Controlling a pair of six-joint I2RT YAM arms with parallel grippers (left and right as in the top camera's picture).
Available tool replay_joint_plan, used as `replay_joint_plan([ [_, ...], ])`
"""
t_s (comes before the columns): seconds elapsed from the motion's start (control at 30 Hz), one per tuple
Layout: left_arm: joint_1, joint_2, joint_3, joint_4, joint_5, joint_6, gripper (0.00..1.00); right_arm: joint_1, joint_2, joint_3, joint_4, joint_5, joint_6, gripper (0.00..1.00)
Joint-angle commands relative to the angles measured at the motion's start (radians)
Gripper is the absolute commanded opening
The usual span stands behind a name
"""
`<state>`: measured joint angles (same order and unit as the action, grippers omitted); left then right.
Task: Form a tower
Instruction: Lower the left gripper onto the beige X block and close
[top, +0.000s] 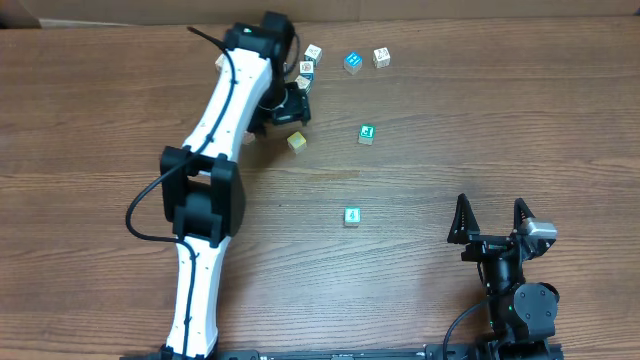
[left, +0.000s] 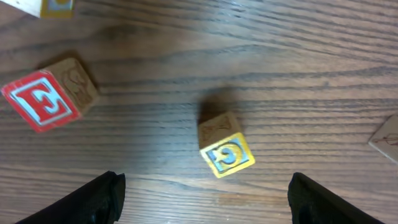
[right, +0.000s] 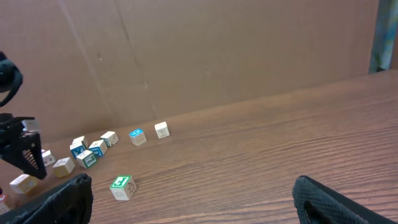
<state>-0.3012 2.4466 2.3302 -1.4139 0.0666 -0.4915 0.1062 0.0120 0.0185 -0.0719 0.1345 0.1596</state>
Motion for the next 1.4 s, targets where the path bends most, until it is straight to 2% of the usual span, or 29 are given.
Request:
replay_joint_plan([
  [0.0,-0.034,0.013,0.002,0.003,-0.093,-0.069,0.82,0.005,-0.009,-0.01,0.004,0.0,-0.005,1.0],
  [0.13,-0.054,0.013,0.002,0.014,-0.1,-0.071,0.8,0.005,-0.009,-0.01,0.004,0.0,-0.005,1.0],
  [0.27,-0.063,0.017,0.002,0.015,-0.1,-0.109,0.71,0.005,-0.009,-0.01,0.004,0.0,-0.005,1.0],
  [0.4,-0.068,0.029,0.0,0.02,-0.101,-0.17,0.67,0.005,-0.009,-0.01,0.004,-0.001,-0.005,1.0],
  [0.73,-0.066,0.037,-0.004,0.057,-0.122,-0.206,0.58,0.005,-0.009,-0.01,0.004,0.0,-0.005,1.0],
  [1.07,-0.074,0.037,-0.008,0.053,-0.133,-0.252,0.54,0.005,-0.009,-0.01,0.004,0.0,-0.005,1.0],
  [1.37,-0.074,0.037,-0.065,0.085,-0.145,-0.295,0.56,0.005,-0.009,-0.01,0.004,0.0,-0.005,1.0],
])
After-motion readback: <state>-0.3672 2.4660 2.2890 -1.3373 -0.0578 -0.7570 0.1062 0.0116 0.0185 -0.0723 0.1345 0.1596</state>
